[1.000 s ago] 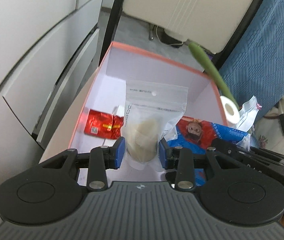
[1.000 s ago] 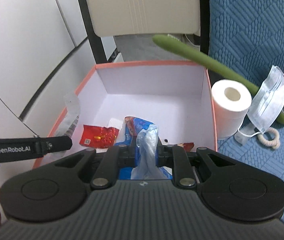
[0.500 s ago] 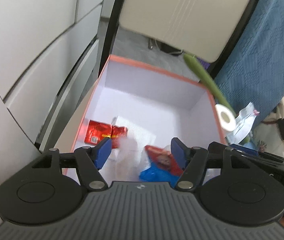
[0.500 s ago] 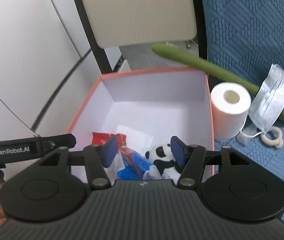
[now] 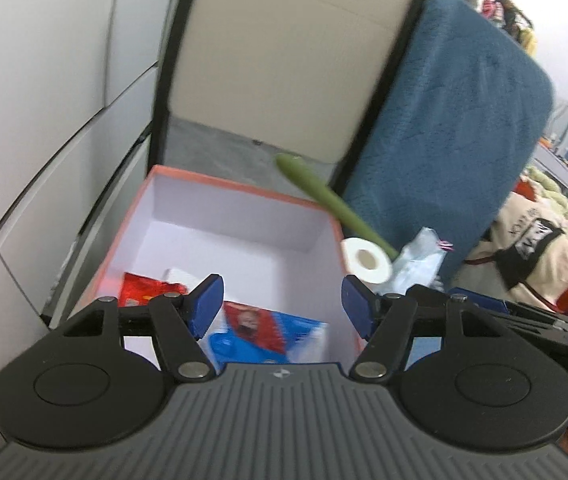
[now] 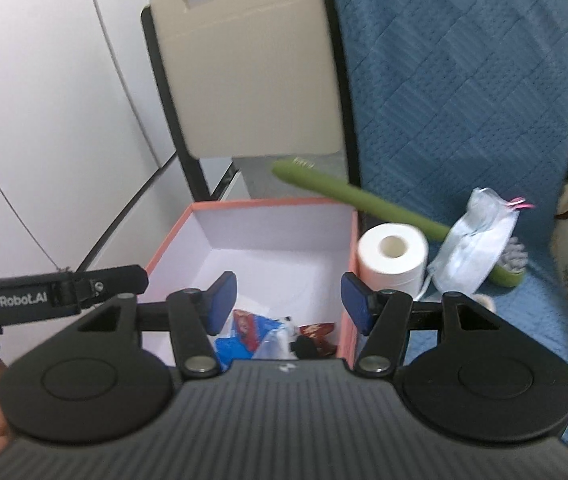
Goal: Organize soft objects
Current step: 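Withdraw both grippers from the box back toward the chair seat, then move the left gripper to the clear plastic piece while the right approaches the white rope tie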
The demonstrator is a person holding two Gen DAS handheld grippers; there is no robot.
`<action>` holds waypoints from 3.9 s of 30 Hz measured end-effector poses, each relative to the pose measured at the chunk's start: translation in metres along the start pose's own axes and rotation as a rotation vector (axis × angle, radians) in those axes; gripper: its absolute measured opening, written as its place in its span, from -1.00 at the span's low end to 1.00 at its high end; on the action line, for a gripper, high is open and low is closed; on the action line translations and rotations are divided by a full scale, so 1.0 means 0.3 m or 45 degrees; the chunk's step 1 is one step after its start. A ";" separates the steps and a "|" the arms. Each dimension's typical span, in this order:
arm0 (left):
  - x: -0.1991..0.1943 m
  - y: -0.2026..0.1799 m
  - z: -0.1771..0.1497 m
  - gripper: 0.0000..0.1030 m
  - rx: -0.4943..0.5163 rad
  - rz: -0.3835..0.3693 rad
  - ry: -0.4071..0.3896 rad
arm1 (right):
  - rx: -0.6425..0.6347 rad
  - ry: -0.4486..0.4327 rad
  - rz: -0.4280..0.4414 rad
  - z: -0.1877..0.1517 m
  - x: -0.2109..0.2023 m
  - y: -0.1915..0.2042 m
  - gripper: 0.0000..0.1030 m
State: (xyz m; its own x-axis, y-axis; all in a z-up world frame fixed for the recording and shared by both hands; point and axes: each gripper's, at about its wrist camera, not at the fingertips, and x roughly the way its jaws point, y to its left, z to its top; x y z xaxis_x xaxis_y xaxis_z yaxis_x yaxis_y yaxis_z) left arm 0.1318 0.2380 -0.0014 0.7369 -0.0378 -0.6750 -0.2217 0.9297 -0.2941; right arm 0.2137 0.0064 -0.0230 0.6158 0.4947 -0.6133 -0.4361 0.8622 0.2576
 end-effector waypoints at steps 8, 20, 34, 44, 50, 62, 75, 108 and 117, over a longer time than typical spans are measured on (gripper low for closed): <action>-0.057 -0.177 -0.076 0.37 0.081 -0.074 -0.009 | 0.070 -0.077 -0.082 -0.041 -0.143 -0.113 0.18; -0.083 -0.393 -0.237 0.37 0.127 -0.190 -0.008 | 0.084 -0.088 -0.171 -0.153 -0.307 -0.287 0.18; -0.064 -0.552 -0.433 0.37 0.145 -0.242 0.009 | 0.066 -0.055 -0.207 -0.327 -0.391 -0.454 0.18; 0.021 -0.619 -0.495 0.37 0.150 -0.236 0.016 | 0.093 -0.040 -0.238 -0.441 -0.363 -0.596 0.17; 0.122 -0.678 -0.509 0.37 0.258 -0.212 0.047 | 0.128 -0.035 -0.264 -0.489 -0.323 -0.674 0.17; 0.425 -0.727 -0.534 0.37 0.370 -0.174 0.116 | 0.254 -0.055 -0.251 -0.457 -0.175 -0.787 0.17; 0.728 -0.714 -0.541 0.37 0.346 -0.134 0.136 | 0.356 0.008 -0.176 -0.366 0.069 -0.871 0.17; 1.086 -0.604 -0.454 -0.36 0.278 0.109 0.113 | 0.225 0.252 -0.079 -0.243 0.601 -0.854 -0.19; 1.098 -0.591 -0.449 -0.58 0.264 0.073 0.120 | 0.146 0.295 -0.099 -0.253 0.651 -0.815 -0.48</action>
State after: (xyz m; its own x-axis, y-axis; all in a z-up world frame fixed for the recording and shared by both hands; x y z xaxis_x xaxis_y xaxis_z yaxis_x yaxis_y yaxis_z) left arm 0.3279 0.0114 -0.2628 0.6619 -0.0080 -0.7495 -0.1181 0.9863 -0.1148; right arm 0.3908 -0.1161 -0.2625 0.4725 0.3995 -0.7856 -0.3080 0.9100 0.2775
